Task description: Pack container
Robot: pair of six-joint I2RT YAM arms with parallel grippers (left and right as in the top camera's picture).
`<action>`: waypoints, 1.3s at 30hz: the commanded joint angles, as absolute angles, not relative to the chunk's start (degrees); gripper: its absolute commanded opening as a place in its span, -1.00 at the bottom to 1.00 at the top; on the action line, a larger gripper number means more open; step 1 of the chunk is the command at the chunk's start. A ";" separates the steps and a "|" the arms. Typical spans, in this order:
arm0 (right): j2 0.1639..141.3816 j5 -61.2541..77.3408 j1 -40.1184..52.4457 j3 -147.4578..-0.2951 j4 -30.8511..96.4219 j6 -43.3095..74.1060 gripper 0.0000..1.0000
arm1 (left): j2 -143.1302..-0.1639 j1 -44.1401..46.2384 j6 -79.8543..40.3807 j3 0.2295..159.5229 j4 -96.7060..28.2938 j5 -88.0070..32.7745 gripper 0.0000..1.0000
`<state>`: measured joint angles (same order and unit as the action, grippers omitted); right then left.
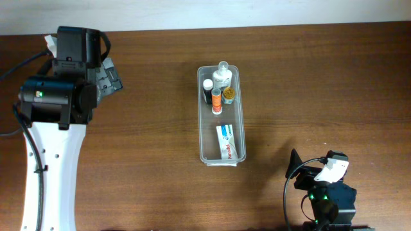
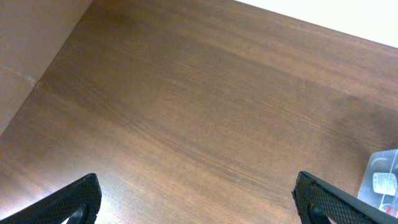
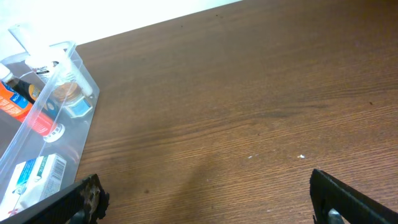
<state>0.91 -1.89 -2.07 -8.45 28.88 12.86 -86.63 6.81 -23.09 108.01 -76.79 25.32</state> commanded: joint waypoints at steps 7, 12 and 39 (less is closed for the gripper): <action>0.40 -1.54 -2.33 -8.03 28.88 12.47 0.97 | -71.81 6.59 -22.41 104.14 -84.05 24.12 0.99; 0.40 -1.54 -2.33 -8.03 28.88 12.47 0.97 | -59.40 6.59 -22.63 90.70 -78.76 23.77 0.99; 0.40 -1.54 -2.33 -8.03 28.88 12.47 0.97 | -7.46 6.59 -22.65 13.17 -32.32 18.15 0.99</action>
